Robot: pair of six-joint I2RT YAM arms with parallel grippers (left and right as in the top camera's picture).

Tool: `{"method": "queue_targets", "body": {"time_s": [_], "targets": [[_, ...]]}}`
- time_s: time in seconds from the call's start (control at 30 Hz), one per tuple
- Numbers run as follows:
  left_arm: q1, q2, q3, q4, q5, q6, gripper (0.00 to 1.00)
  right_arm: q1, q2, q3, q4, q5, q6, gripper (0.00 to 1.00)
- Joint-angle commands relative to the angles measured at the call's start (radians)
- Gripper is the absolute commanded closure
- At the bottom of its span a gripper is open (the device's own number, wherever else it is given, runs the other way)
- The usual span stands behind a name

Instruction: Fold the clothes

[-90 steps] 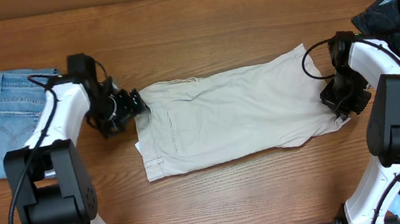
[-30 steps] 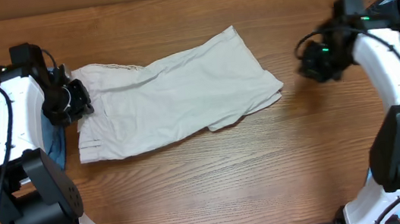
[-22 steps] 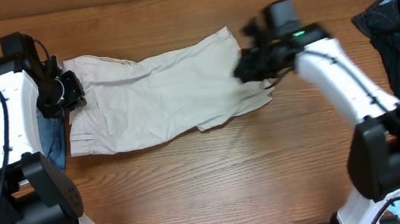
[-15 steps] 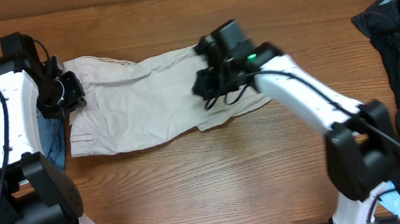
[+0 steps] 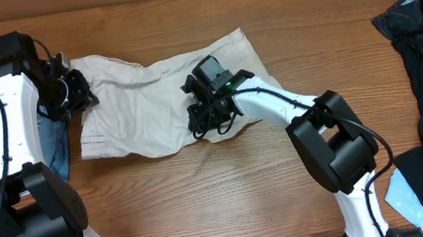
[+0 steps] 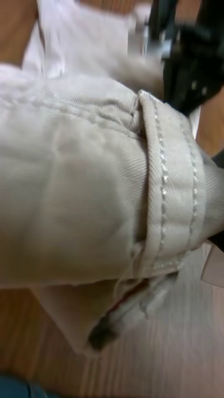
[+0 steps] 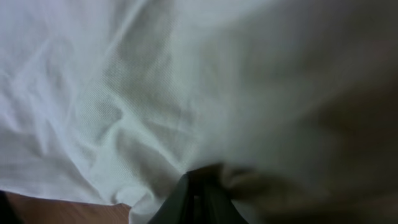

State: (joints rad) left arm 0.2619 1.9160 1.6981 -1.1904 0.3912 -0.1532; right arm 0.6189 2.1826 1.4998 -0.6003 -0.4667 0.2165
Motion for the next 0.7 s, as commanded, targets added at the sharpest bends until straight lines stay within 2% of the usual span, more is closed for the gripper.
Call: {"method": "queue_targets", "body": {"time_s": [0.0, 0.17, 0.4, 0.67], "targets": [[-0.002, -0.003, 0.072, -0.002, 0.172, -0.020, 0.96, 0.053, 0.047, 0.005, -0.022, -0.018, 0.004, 0.90], [-0.001, -0.003, 0.121, -0.006, 0.323, -0.046, 0.96, 0.094, 0.052, 0.005, -0.009, -0.017, 0.004, 0.91], [0.000, -0.003, 0.146, -0.008, 0.419, -0.097, 0.96, 0.106, 0.052, 0.005, -0.006, -0.016, 0.023, 0.91], [0.000, -0.003, 0.146, -0.050, 0.552, -0.098, 0.96, 0.106, 0.052, 0.005, 0.003, 0.003, 0.023, 0.90]]}}
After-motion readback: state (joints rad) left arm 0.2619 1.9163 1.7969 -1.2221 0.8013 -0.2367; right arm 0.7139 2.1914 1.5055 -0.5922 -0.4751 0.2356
